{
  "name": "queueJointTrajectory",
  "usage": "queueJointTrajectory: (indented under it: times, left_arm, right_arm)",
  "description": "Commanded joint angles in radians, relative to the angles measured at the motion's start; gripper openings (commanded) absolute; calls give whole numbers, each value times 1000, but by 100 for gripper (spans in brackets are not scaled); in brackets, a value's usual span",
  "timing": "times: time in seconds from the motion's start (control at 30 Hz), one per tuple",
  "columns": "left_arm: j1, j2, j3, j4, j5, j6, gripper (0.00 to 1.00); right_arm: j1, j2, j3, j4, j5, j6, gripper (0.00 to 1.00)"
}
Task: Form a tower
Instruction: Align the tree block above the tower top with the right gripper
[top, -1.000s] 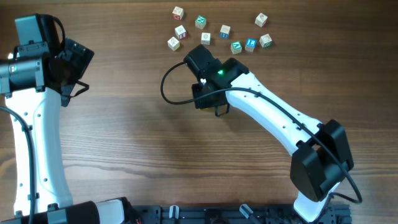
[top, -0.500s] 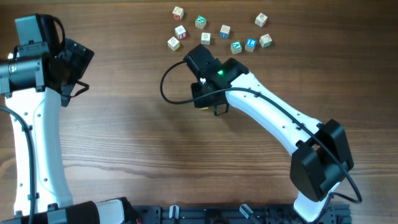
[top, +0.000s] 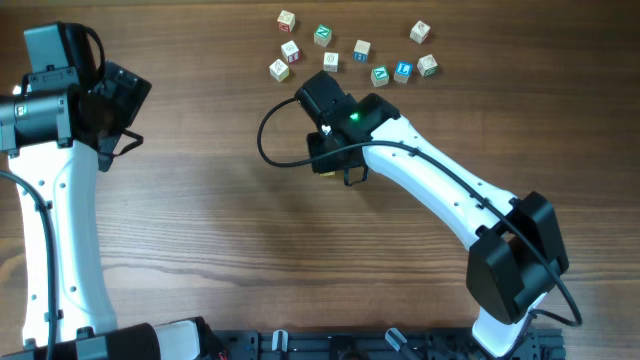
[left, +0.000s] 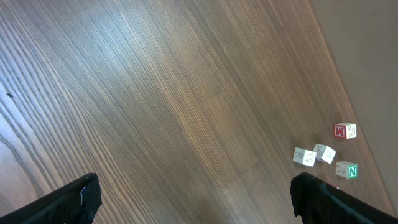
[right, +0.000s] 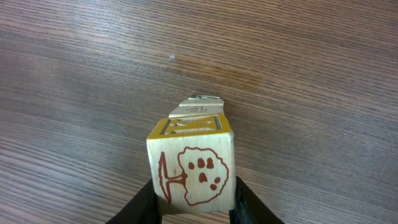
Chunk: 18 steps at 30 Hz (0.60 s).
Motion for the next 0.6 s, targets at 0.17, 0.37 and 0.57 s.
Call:
queueJointTrajectory:
  times: [0.17, 0.37, 0.57]
  left_arm:
    - [5, -13, 7, 0, -6, -5, 100]
    - [5, -13, 8, 0, -6, -5, 100]
    - [5, -13, 7, 0, -6, -5, 100]
  right_arm:
    - [0, 18, -27, 26, 21, 13, 33]
    - [0, 18, -27, 27, 20, 14, 45]
    - [0, 18, -27, 27, 17, 13, 54]
